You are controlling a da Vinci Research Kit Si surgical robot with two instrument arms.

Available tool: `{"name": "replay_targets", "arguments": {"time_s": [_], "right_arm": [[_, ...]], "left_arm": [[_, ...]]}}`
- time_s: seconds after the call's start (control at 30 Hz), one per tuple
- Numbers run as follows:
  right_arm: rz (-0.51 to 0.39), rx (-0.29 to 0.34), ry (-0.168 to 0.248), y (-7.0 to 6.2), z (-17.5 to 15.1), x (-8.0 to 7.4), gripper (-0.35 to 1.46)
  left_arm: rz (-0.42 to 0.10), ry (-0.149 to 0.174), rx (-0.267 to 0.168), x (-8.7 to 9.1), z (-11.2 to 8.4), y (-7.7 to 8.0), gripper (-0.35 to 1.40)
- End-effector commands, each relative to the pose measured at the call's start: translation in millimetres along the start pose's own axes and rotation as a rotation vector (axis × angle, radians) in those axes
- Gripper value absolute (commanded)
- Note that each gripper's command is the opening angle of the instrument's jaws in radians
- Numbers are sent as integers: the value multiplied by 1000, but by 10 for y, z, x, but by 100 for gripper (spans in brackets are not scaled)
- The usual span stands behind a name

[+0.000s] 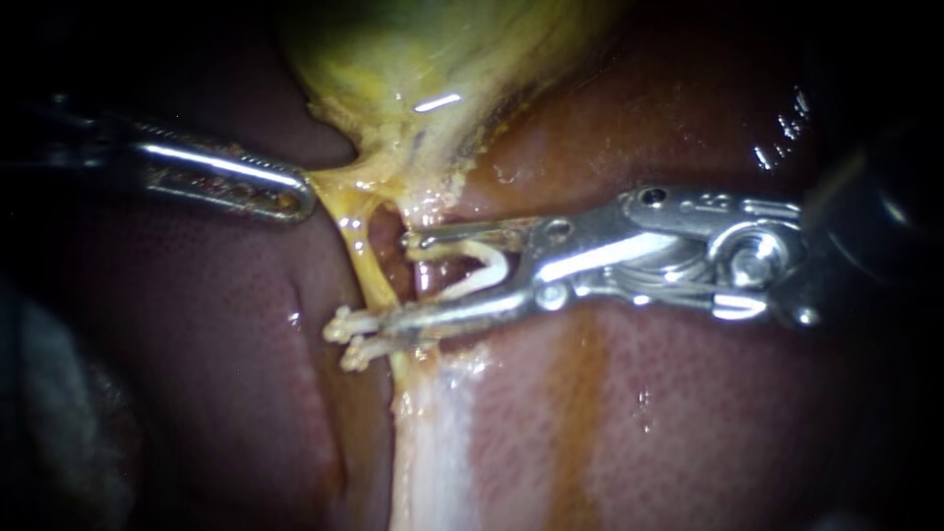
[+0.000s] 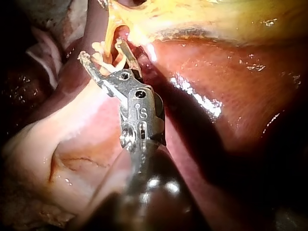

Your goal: Clipping third clip left tube

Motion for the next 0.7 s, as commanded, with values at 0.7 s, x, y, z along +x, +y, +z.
{"name": "replay_targets", "arguments": {"time_s": [0.7], "right_arm": [[51, 21, -14, 35, 32, -20, 47]], "left_arm": [[1, 0, 0, -1, 1, -2, -35]]}}
